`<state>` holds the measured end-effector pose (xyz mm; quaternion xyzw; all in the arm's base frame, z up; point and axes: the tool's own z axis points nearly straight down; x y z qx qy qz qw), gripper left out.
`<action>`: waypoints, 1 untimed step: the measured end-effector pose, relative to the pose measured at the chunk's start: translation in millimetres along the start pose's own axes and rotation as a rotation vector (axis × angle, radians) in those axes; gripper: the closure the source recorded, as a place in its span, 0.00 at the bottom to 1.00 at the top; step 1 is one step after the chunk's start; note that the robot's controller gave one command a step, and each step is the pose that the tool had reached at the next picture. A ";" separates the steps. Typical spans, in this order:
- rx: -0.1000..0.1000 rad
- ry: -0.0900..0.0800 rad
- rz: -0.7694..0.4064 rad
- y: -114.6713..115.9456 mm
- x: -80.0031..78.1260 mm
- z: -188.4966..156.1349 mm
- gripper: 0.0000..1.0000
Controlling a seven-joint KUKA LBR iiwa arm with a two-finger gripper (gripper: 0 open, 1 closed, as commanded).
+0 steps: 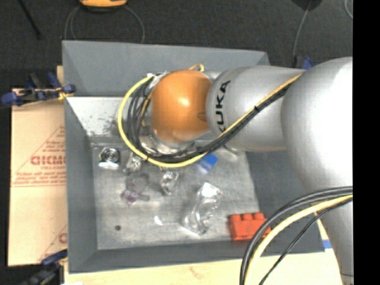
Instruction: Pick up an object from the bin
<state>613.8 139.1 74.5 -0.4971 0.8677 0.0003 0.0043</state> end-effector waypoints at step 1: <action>0.003 -0.005 0.001 1.4 -2.4 -2.3 1.00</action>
Offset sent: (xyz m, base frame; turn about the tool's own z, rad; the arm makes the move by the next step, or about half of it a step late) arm 0.0000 0.0000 0.0000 0.0000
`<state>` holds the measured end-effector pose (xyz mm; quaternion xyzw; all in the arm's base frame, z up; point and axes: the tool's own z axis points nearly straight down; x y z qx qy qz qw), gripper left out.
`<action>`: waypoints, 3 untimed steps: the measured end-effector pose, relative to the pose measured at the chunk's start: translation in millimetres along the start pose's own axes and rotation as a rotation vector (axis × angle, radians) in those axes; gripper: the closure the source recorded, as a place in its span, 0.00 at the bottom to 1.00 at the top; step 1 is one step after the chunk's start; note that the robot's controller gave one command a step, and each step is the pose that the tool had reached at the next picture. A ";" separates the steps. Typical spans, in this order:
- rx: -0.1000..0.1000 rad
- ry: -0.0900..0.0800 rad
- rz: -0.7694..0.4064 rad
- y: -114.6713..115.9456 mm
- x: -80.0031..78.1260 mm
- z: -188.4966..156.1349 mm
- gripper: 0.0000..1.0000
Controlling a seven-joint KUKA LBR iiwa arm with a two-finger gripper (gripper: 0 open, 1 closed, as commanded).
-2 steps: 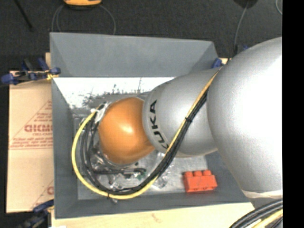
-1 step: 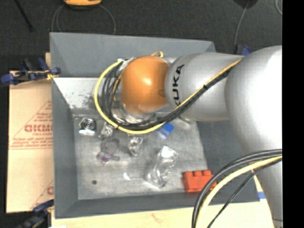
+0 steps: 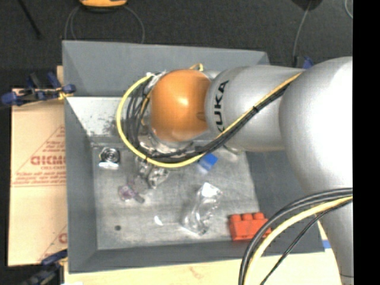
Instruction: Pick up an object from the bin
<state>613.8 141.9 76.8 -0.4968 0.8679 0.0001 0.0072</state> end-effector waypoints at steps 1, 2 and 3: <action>-0.003 0.005 0.001 0.6 1.8 1.9 0.00; 0.003 0.003 -0.181 28.3 -1.0 1.5 0.00; -0.005 0.007 -0.239 42.1 -24.2 -7.3 0.00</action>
Offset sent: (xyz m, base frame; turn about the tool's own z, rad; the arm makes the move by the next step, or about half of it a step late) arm 0.0000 0.0000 0.0000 0.0000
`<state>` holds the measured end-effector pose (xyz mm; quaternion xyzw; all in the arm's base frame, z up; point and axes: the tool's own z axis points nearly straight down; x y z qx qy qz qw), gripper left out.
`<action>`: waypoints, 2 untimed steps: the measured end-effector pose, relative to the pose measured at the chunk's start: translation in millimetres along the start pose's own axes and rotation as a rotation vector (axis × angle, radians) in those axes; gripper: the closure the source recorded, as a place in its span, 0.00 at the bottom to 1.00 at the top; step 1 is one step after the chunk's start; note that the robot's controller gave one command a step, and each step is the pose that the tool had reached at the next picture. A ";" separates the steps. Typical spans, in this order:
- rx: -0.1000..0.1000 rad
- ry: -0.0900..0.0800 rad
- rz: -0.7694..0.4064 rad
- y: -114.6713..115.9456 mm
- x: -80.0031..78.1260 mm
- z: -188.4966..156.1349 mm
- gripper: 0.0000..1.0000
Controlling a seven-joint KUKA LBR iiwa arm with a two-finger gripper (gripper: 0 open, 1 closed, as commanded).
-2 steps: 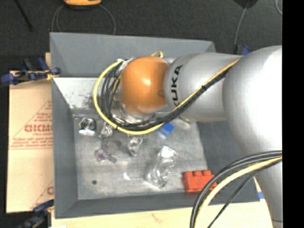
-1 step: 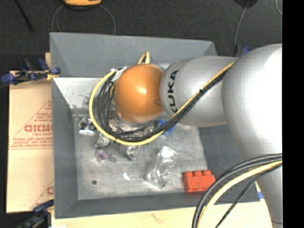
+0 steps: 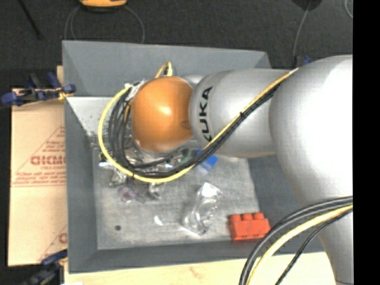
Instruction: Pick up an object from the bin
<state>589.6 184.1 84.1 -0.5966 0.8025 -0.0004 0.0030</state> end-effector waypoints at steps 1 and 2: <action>-0.002 -0.002 0.004 -0.1 -0.2 -0.6 1.00; 0.002 -0.001 0.007 -1.7 -1.4 -27.9 1.00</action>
Offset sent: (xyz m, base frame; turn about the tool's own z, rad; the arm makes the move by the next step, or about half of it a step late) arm 0.0000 0.0000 0.0000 0.0000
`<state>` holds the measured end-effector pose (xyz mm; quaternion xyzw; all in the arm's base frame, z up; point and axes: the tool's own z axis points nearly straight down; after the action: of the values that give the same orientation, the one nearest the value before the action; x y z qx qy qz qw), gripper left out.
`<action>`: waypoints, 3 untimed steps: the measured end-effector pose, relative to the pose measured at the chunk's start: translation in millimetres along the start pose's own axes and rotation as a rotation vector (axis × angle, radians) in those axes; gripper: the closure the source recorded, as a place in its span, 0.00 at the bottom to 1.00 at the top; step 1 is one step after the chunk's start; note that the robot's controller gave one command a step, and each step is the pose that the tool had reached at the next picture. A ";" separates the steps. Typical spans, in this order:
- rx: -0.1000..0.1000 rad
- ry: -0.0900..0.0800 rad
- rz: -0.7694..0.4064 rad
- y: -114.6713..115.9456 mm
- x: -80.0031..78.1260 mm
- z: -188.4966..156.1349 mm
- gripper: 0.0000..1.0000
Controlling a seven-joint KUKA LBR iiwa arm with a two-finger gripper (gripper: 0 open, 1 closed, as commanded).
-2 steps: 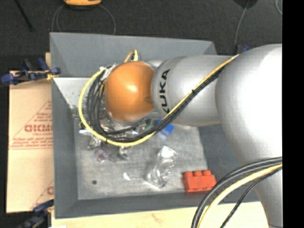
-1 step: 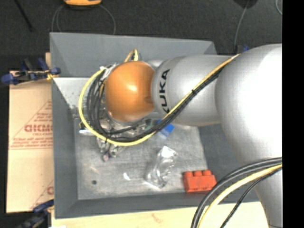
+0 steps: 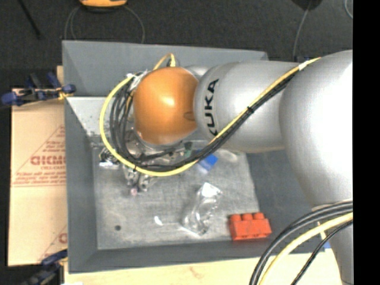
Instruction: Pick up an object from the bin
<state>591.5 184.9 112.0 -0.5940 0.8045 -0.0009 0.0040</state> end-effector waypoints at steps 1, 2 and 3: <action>0.006 -0.003 0.059 -52.2 -29.4 -103.8 1.00; -0.011 0.004 0.038 -44.6 -42.7 -20.7 1.00; -0.005 0.001 0.290 4.7 -41.4 -43.0 1.00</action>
Offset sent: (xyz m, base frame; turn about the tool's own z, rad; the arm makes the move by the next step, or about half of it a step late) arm 0.0535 0.0127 0.0974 0.0508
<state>598.9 225.7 155.1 -0.4716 0.8818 0.0014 0.0020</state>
